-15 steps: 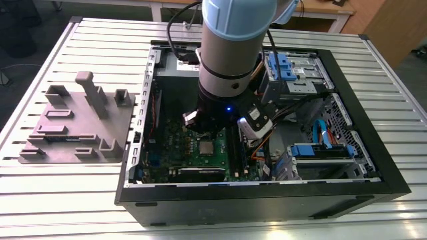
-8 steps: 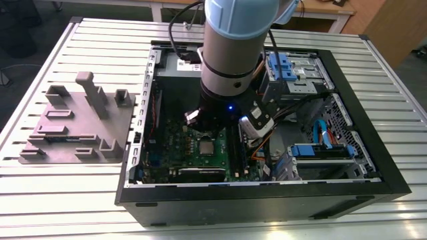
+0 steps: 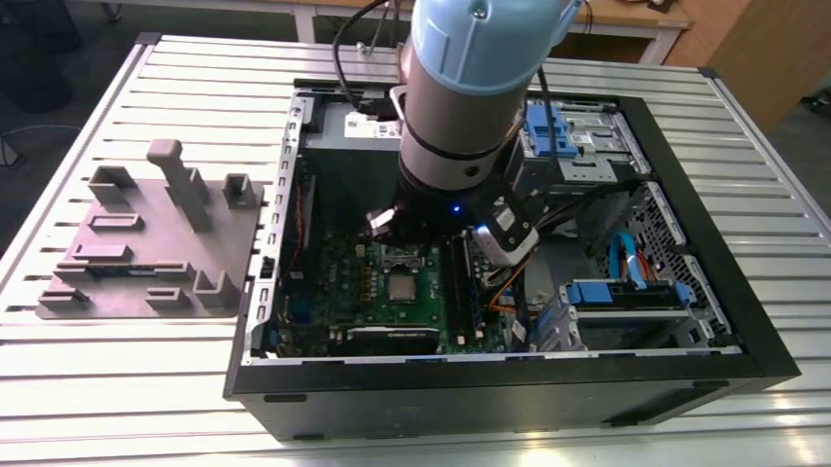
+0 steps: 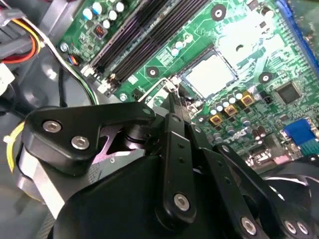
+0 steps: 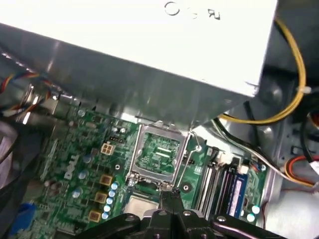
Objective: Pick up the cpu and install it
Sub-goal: 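Close the cpu cover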
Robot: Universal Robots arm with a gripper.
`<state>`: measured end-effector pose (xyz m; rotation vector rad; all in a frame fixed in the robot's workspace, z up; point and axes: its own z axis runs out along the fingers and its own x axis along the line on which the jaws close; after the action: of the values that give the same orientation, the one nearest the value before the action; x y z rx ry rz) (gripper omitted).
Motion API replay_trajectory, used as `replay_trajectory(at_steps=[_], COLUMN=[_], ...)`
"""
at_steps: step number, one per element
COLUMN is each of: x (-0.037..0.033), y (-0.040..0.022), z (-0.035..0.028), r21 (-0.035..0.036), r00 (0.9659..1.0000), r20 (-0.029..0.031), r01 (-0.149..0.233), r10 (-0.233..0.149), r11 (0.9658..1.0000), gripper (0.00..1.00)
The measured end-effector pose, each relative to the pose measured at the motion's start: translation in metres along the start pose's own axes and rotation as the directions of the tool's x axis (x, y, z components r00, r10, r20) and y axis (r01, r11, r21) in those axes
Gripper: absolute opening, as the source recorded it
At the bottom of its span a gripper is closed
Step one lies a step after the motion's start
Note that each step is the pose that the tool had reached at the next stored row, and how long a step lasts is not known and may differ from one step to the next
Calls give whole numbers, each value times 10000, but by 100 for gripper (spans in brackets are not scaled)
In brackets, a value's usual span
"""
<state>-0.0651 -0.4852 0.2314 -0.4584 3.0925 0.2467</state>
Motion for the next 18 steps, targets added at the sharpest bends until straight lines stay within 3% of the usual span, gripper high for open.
replay_trajectory(at_steps=[4, 6, 8, 12, 13, 18], x=[1, -10, -34, -93, -101, -102], y=[-4, -8, -15, -33, -36, -37], z=[19, 22, 24, 24, 27, 28], r21=[-19, -83, -273, -864, -953, -968], r00=[9976, 9968, 9964, 9958, 9957, 9956], r20=[-106, -97, -30, 200, 235, 252], r01=[691, 791, 841, 910, 920, 923], r10=[-691, -792, -843, -896, -901, -903], r11=[9976, 9968, 9961, 9921, 9912, 9910], gripper=[10, 10, 10, 10, 10, 10])
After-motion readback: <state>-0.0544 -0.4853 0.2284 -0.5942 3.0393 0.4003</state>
